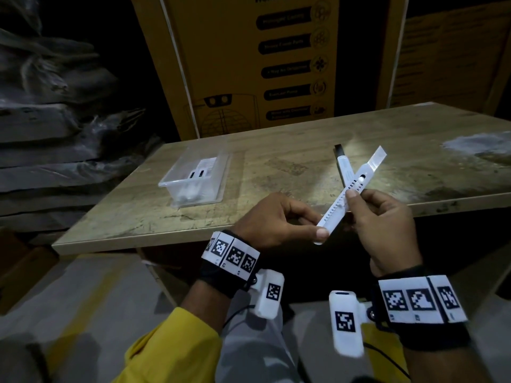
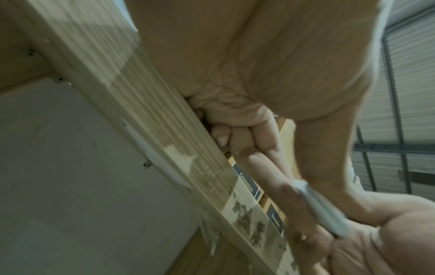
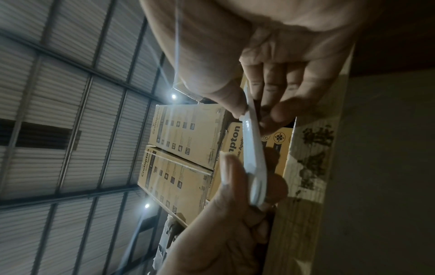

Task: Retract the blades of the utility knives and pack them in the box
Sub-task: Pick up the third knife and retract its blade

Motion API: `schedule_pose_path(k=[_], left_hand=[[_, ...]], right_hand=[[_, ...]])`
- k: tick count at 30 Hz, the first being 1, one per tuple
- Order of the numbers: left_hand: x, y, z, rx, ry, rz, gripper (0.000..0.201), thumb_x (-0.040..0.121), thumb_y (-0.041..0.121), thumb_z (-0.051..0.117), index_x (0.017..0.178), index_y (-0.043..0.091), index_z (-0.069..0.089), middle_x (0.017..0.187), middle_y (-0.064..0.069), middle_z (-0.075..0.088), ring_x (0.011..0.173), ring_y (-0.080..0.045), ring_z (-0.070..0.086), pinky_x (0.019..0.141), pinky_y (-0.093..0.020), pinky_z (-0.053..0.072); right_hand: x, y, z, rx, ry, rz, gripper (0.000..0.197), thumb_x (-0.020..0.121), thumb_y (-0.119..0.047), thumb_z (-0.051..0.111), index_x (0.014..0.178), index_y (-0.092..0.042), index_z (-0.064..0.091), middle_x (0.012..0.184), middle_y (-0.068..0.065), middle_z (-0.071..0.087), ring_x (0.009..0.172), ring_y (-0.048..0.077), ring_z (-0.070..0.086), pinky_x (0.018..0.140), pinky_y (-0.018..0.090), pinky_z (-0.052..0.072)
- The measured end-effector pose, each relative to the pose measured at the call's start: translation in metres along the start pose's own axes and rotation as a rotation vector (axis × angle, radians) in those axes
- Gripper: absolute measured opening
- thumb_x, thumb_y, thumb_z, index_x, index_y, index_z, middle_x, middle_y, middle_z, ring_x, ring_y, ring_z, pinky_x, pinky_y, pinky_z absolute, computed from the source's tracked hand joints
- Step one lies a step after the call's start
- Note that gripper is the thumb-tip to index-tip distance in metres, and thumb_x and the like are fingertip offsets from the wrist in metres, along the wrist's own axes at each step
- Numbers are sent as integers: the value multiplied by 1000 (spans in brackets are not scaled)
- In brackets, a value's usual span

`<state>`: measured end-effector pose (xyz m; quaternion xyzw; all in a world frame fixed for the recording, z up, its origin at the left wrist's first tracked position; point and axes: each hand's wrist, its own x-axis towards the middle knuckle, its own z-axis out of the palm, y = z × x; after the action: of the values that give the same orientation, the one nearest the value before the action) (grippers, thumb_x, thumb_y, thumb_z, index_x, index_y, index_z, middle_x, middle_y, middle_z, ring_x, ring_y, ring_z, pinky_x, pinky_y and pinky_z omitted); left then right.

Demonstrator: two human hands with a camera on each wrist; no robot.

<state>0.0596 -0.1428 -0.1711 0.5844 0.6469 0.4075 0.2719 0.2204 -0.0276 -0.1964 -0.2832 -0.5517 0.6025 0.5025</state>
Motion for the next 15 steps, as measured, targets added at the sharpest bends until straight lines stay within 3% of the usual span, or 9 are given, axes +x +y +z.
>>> schedule_pose_path(k=[5, 7, 12, 15], left_hand=[[-2, 1, -6, 9, -56, -41, 25, 88, 21, 92, 111, 13, 87, 99, -7, 87, 91, -19, 81, 97, -44, 64], [-1, 1, -6, 21, -46, -39, 20, 88, 20, 92, 107, 13, 87, 91, -6, 87, 84, -19, 78, 89, -41, 62], [1, 0, -3, 19, -34, -25, 10, 89, 17, 91, 97, 21, 86, 79, 3, 84, 73, -11, 76, 78, -27, 57], [1, 0, -2, -3, -33, -28, 11, 89, 13, 90, 94, 21, 85, 80, 0, 84, 73, -13, 75, 77, -27, 57]], right_hand=[[3, -2, -4, 42, 37, 8, 14, 97, -19, 66, 88, -11, 73, 88, 15, 77, 88, 36, 75, 77, 46, 62], [4, -2, -3, 64, 31, 20, 13, 97, -18, 66, 90, -9, 73, 91, 17, 77, 92, 40, 74, 82, 51, 61], [4, 2, -1, 146, 36, 68, 16, 97, -11, 64, 105, 2, 70, 92, 15, 73, 90, 30, 69, 91, 53, 58], [4, 2, 1, 188, 22, 113, 6, 95, -5, 65, 99, -3, 70, 91, 14, 73, 90, 30, 68, 91, 50, 58]])
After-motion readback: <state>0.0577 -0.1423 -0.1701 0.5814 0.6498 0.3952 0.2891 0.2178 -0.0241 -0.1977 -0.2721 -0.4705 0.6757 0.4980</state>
